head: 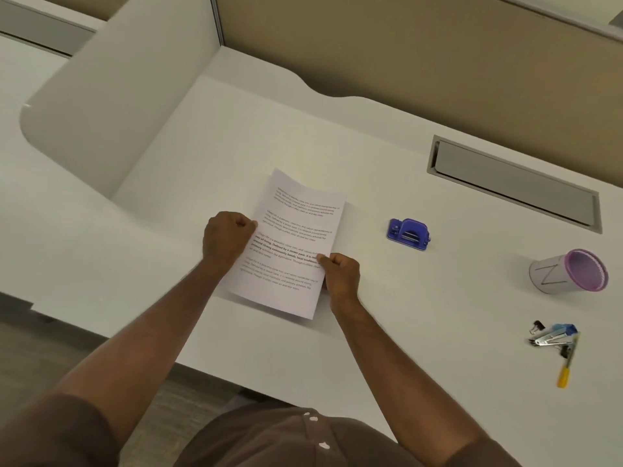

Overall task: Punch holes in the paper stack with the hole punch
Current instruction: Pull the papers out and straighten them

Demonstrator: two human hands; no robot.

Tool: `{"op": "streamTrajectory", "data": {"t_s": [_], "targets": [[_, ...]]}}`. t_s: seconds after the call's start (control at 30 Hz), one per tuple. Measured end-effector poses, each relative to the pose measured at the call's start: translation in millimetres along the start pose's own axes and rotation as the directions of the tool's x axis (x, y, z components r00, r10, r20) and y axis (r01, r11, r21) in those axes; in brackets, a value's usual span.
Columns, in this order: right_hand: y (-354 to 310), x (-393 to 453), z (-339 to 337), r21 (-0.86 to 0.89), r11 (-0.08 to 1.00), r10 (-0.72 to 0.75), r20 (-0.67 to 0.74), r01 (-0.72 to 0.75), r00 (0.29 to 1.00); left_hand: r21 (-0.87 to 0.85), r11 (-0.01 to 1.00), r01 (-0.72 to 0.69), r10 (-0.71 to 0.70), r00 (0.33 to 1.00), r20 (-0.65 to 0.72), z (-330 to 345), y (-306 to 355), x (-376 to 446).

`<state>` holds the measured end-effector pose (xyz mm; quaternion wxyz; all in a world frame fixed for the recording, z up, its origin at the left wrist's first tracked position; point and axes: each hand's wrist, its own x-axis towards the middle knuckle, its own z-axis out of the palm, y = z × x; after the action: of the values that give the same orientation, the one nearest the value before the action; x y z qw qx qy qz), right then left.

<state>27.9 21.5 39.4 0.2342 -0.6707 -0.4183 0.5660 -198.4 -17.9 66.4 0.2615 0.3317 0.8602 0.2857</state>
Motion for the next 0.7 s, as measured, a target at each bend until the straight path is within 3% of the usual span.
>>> {"op": "streamTrajectory", "data": {"t_s": [0.3,0.7], "targets": [[-7.5,0.1,20.2,-0.175,0.983,-0.048,0.006,0.049,0.999,0.081,0.997,0.016,-0.015,1.000,-0.014,-0.9,-14.1,9.7],[-17.8,-8.0,8.9,-0.149,0.989,0.015,0.001,-0.015,1.000,0.151,0.988,0.017,-0.010,0.999,-0.044,0.3,-16.6,13.6]]}}
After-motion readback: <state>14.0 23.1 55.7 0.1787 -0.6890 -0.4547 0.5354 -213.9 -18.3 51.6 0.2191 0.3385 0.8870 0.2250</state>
